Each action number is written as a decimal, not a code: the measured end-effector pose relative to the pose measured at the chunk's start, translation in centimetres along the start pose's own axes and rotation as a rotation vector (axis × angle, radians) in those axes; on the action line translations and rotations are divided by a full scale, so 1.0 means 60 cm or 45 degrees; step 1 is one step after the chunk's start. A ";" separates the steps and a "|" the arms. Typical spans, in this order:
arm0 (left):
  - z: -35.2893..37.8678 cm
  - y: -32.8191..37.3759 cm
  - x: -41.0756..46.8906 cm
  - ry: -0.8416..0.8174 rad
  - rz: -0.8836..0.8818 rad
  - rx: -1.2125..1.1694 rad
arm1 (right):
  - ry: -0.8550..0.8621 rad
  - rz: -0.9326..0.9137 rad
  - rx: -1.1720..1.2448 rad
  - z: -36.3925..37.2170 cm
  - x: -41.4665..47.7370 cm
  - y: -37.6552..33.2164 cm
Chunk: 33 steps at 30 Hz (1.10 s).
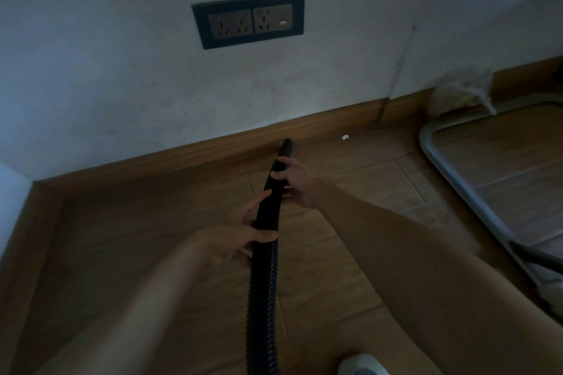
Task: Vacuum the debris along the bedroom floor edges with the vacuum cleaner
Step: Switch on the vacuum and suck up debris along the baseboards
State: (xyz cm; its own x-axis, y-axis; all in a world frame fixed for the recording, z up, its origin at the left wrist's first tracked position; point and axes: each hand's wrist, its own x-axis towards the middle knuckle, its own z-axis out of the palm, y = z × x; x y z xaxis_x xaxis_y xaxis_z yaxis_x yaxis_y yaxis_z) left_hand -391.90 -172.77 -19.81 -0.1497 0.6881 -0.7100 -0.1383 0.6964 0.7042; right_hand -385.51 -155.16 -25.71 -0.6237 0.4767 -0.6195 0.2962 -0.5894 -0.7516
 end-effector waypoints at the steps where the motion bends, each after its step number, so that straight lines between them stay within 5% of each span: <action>1: 0.001 0.001 0.002 0.007 0.000 0.006 | 0.002 0.000 0.013 -0.005 0.000 0.001; 33: 0.133 0.107 0.094 -0.187 -0.012 0.272 | 0.238 -0.047 0.222 -0.198 -0.047 -0.028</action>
State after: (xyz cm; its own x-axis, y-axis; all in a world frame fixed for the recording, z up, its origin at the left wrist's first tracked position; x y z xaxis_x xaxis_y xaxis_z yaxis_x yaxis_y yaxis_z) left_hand -385.85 -162.78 -19.36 -0.0034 0.6925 -0.7214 0.0734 0.7196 0.6905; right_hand -375.65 -147.79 -25.39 -0.4824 0.6026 -0.6357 0.1362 -0.6654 -0.7340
